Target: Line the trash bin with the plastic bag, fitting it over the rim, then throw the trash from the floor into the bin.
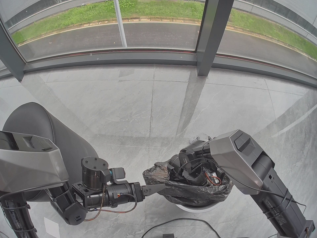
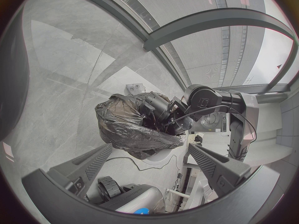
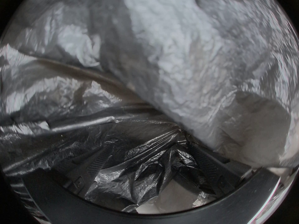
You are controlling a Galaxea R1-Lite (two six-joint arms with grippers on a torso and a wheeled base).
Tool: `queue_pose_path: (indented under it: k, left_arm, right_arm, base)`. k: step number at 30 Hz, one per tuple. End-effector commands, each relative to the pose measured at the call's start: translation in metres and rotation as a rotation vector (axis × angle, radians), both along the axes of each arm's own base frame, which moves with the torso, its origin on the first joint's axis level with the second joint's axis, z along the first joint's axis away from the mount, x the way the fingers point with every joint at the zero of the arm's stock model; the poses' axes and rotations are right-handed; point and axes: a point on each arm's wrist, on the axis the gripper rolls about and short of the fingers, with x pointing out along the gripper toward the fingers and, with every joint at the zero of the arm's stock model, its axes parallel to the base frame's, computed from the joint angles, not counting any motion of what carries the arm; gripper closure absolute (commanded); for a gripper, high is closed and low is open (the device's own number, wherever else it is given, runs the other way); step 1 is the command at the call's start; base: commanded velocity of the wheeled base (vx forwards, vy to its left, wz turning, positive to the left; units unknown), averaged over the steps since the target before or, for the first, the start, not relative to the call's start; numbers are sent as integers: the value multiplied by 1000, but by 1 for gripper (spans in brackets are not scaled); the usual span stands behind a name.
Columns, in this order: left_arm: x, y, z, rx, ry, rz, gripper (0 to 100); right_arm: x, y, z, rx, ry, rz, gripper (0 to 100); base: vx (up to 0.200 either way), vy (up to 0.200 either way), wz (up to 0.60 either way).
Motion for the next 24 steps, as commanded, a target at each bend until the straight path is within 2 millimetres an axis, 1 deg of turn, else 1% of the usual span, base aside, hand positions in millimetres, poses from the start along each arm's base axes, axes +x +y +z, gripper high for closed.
queue_pose_path:
  k: [1, 3, 4, 9, 13, 15, 17, 23, 24]
  left_arm:
    - [0, 0, 0, -1, -1, 1, 0]
    - [0, 0, 0, -1, -1, 1, 0]
    - [0, 0, -1, 1, 2, 1, 0]
    - [0, 0, -1, 0, 1, 1, 0]
    - [0, 0, -1, 0, 1, 1, 0]
    - [0, 0, -1, 1, 2, 1, 0]
    - [0, 0, -1, 1, 2, 1, 0]
    - [0, 0, -1, 0, 3, 2, 0]
    - [0, 0, -1, 0, 3, 2, 0]
  right_arm:
    - [0, 0, 4, 7, -7, 1, 0]
    - [0, 0, 4, 7, -7, 1, 0]
    - [1, 0, 13, 17, -22, -2, 0]
    - [1, -1, 17, 17, -22, -4, 0]
    - [1, -3, 27, 22, -30, -12, 0]
    - [1, -2, 29, 26, -38, -17, 0]
    - [0, -1, 35, 36, -51, -15, 0]
    - [0, 0, 42, 44, -64, -13, 0]
    - [0, 0, 47, 49, -72, -13, 0]
  base:
    - [0, 0, 0]
    - [0, 0, 0]
    - [0, 0, 0]
    - [0, 0, 0]
    - [0, 0, 0]
    - [0, 0, 0]
    - [0, 0, 0]
    - [0, 0, 0]
    - [0, 0, 0]
